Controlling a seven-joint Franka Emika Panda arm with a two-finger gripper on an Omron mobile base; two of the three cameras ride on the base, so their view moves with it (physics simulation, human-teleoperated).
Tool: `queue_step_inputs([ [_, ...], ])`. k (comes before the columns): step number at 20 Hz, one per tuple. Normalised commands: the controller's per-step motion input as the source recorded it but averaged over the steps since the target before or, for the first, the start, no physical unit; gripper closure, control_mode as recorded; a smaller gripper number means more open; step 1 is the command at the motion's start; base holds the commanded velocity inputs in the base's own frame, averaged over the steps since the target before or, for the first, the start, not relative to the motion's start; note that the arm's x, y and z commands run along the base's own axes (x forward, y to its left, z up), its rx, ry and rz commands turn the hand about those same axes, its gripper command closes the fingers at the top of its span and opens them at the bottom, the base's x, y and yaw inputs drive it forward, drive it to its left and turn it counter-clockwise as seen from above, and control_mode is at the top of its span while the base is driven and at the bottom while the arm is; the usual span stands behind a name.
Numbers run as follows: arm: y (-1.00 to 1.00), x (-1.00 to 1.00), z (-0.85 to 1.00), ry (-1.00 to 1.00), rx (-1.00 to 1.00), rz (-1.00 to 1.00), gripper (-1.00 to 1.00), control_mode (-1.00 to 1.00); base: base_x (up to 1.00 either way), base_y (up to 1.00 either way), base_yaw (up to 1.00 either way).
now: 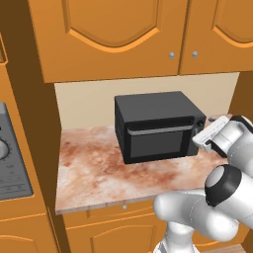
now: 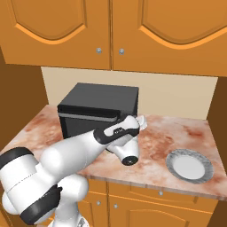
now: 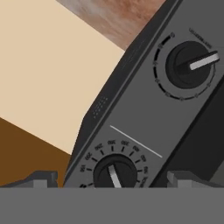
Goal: Pull the toaster oven rack outwards. Pick up the baguette from the plate and place it on the toaster oven rack. Close the toaster oven door fully and set the temperature to the lowest setting.
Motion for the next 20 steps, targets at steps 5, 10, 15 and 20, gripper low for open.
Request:
queue_step_inputs([
  [5, 0.00, 0.00, -0.10, 0.00, 0.00, 0.00, -1.00, -1.00, 0.00, 0.00, 0.00],
  [10, 0.00, 0.15, -0.06, 0.00, 0.00, 0.00, -1.00, -1.00, 0.00, 0.00, 0.00],
  [15, 0.00, 0.09, 0.00, 0.00, 0.00, 0.00, -1.00, -1.00, 0.00, 0.00, 0.00],
  [20, 0.00, 0.00, 0.00, 0.00, 0.00, 0.00, -1.00, -1.00, 0.00, 0.00, 0.00],
])
